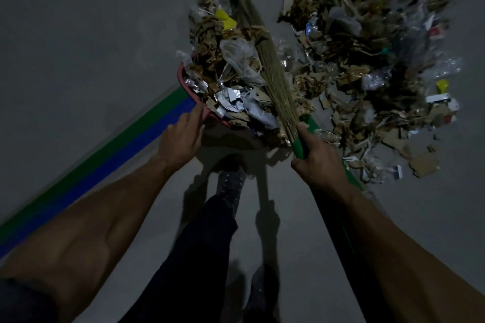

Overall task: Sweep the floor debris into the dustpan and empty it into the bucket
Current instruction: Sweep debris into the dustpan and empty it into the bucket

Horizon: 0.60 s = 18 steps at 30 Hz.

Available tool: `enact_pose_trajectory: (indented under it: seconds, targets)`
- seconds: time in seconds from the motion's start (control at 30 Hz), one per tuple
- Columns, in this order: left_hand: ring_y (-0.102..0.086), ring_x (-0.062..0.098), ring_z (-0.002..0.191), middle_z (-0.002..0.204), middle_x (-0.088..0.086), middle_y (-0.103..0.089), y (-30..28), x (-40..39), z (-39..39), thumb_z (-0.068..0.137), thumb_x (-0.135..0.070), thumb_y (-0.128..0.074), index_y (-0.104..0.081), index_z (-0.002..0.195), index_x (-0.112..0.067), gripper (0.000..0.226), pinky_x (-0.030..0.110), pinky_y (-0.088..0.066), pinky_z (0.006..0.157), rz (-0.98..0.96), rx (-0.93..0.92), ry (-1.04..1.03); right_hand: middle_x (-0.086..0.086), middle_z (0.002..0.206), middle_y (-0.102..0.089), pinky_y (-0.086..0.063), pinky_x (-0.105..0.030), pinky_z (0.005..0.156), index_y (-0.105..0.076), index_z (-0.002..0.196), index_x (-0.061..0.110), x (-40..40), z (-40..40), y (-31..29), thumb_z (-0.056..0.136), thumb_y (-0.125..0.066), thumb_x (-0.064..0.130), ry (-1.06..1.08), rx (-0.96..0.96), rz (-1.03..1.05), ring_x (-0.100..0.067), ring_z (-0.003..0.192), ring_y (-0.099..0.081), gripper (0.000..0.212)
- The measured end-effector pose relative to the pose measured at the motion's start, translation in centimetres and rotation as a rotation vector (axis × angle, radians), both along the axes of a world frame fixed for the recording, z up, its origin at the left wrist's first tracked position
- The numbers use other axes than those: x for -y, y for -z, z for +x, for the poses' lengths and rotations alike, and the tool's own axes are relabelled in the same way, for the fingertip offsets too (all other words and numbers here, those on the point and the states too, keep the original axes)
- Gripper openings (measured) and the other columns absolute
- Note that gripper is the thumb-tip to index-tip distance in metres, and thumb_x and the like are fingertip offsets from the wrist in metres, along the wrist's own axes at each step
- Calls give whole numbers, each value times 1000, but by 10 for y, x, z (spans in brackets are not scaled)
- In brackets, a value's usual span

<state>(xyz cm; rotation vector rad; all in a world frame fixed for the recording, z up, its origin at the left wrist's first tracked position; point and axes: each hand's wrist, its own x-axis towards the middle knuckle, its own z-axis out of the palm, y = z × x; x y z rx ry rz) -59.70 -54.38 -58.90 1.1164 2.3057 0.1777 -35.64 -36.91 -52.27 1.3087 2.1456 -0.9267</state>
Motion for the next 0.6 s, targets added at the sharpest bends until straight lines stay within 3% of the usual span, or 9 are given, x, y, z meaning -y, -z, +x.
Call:
enact_pose_trajectory:
  seconds: [0.13, 0.3, 0.4, 0.53, 0.6]
  targets:
    - [-58, 39, 100, 119, 21, -58, -58, 39, 33, 99, -26, -50, -34, 147, -13, 52, 44, -45, 74, 61, -32, -62, -13, 126, -59, -52, -40, 79, -18, 155, 35, 29, 27, -61, 82, -66, 21, -9, -15, 39, -34, 104, -60, 88]
    - [-58, 40, 95, 116, 22, -59, -134, 115, 95, 97, -21, -51, -35, 146, -14, 52, 45, -47, 71, 139, -32, -167, -14, 120, -61, -55, -40, 69, -19, 154, 36, 82, 68, -137, 81, -65, 19, -130, -60, 111, -35, 91, -61, 88]
    - [-58, 39, 96, 117, 19, -58, -178, 170, 139, 98, -21, -48, -33, 145, -18, 50, 44, -48, 71, 190, -54, -236, -14, 120, -63, -56, -42, 70, -22, 153, 40, 126, 101, -179, 79, -65, 21, -159, -121, 137, -35, 92, -62, 88]
    - [-57, 37, 100, 118, 17, -59, -240, 249, 201, 97, -22, -47, -31, 146, -24, 51, 42, -47, 74, 220, -75, -343, -13, 110, -67, -42, -30, 61, -30, 150, 37, 189, 147, -231, 74, -65, 21, -257, -208, 186, -33, 87, -63, 85]
    - [-57, 39, 100, 117, 19, -59, -272, 287, 228, 97, -20, -47, -32, 146, -22, 51, 40, -44, 72, 224, -87, -391, -15, 105, -68, -44, -31, 61, -32, 150, 35, 217, 164, -259, 72, -65, 20, -312, -236, 193, -33, 86, -63, 86]
